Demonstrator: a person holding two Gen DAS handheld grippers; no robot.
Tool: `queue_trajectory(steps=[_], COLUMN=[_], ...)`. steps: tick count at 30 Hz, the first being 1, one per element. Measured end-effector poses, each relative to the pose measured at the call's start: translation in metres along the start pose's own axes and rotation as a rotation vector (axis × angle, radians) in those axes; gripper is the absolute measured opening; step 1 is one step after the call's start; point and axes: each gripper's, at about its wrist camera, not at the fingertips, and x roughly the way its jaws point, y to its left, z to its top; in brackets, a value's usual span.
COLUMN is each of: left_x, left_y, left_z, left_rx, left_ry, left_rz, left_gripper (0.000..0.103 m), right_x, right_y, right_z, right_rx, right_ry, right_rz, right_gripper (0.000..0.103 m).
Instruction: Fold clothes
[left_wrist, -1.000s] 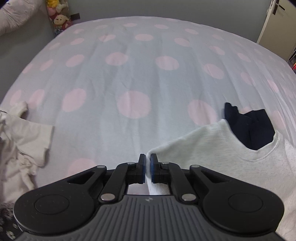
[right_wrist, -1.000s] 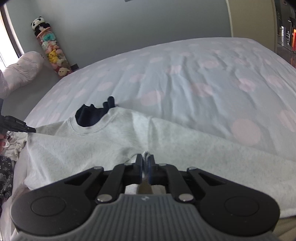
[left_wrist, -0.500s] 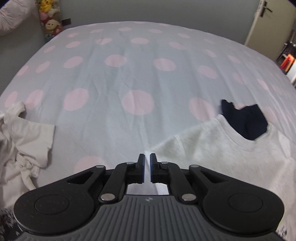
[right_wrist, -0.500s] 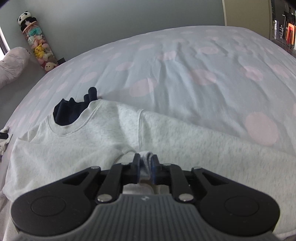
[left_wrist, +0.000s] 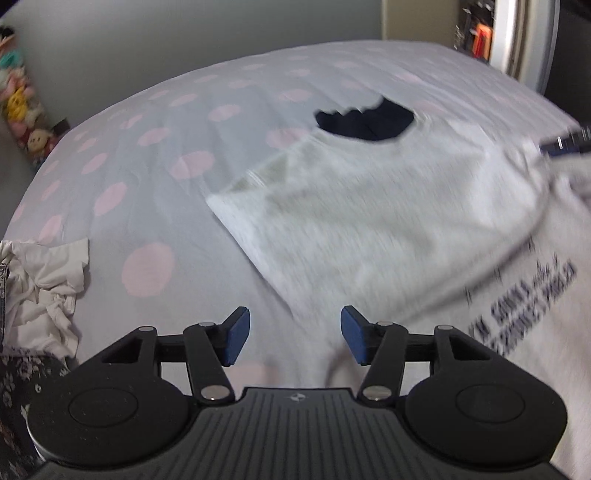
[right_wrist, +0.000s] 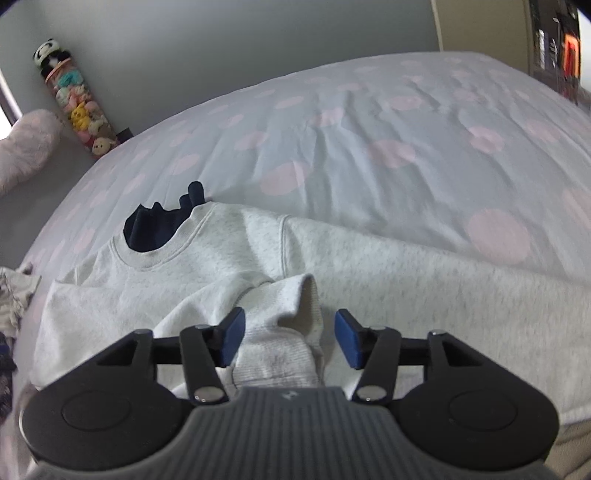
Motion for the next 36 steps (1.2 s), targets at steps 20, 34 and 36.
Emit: queue_trajectory(steps=[20, 34, 36], left_x=[0.046, 0.049, 0.048], left_y=[-0.051, -0.018, -0.012], left_z=[-0.012, -0.031, -0.033], left_rx=[0.168, 0.159, 0.123], left_ry=[-0.046, 0.003, -0.009], left_rz=[0.213, 0.313, 0.282], left_gripper=[0.024, 0.013, 0.014], right_x=[0.030, 0.016, 0.023], right_y=[-0.008, 0.034, 0.024], right_z=[-0.011, -0.023, -0.031], right_rx=[0.104, -0.016, 0.003], right_ry=[0.082, 0.043, 0.068], right_rz=[0.019, 0.073, 0.061], right_gripper=[0.038, 0.011, 0.011])
